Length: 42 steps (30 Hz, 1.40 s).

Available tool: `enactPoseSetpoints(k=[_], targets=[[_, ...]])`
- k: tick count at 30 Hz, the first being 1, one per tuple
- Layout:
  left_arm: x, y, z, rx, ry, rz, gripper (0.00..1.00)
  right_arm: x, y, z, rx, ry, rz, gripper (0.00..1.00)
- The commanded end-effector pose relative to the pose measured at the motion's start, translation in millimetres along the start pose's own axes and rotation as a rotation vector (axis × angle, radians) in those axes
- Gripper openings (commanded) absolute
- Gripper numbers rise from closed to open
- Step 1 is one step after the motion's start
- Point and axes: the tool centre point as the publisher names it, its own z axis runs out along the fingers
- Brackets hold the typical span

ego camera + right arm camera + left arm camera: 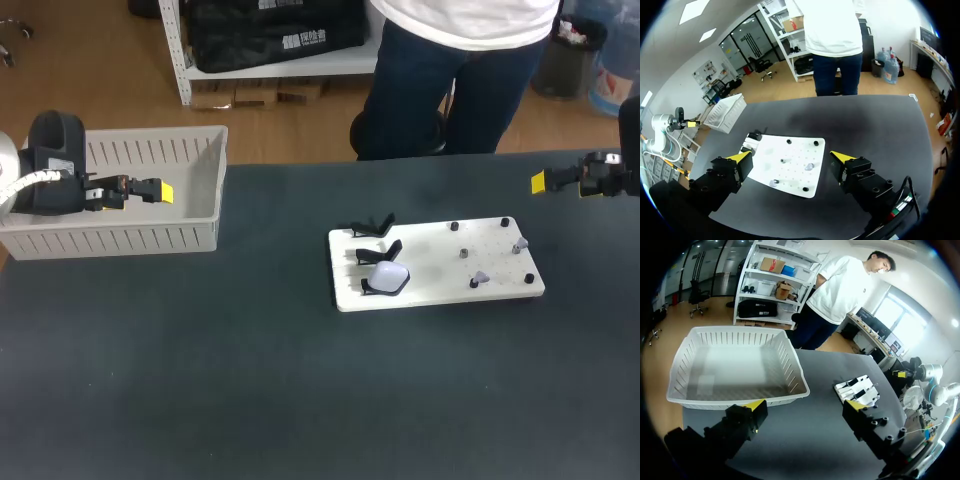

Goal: Pick up each earbud case from the left stands, insert the matching earbuds, close the lid, and place the case in the box.

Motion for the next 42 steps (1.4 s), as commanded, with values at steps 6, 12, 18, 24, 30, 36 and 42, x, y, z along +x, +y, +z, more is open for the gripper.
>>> enactPoseSetpoints(k=[6, 12, 18, 24, 30, 36, 42], targets=[[-2.0, -2.7, 0, -0.013, 0.011, -0.003, 1.0, 0, -1, 0, -0.003, 0.001, -0.001, 1.0], [-2.0, -2.7, 0, -0.013, 0.011, -0.003, 1.0, 0, -1, 0, -0.003, 0.001, -0.001, 1.0], [-6.2, -21.2, 7, 0.112, -0.096, 0.295, 1.0, 0, -1, 0, -0.003, 0.001, -0.001, 1.0], [2.4, -36.6, 1, 0.35, -0.357, 0.622, 1.0, 0, -1, 0, -0.003, 0.001, -0.001, 1.0], [8.0, -41.9, 4, 0.47, -0.365, 0.755, 1.0, 0, -1, 0, -0.003, 0.001, -0.001, 1.0], [8.0, -41.9, 4, 0.47, -0.365, 0.755, 1.0, 0, -1, 0, -0.003, 0.001, -0.001, 1.0], [8.0, -41.9, 4, 0.47, -0.365, 0.755, 1.0, 0, -1, 0, -0.003, 0.001, -0.001, 1.0]])
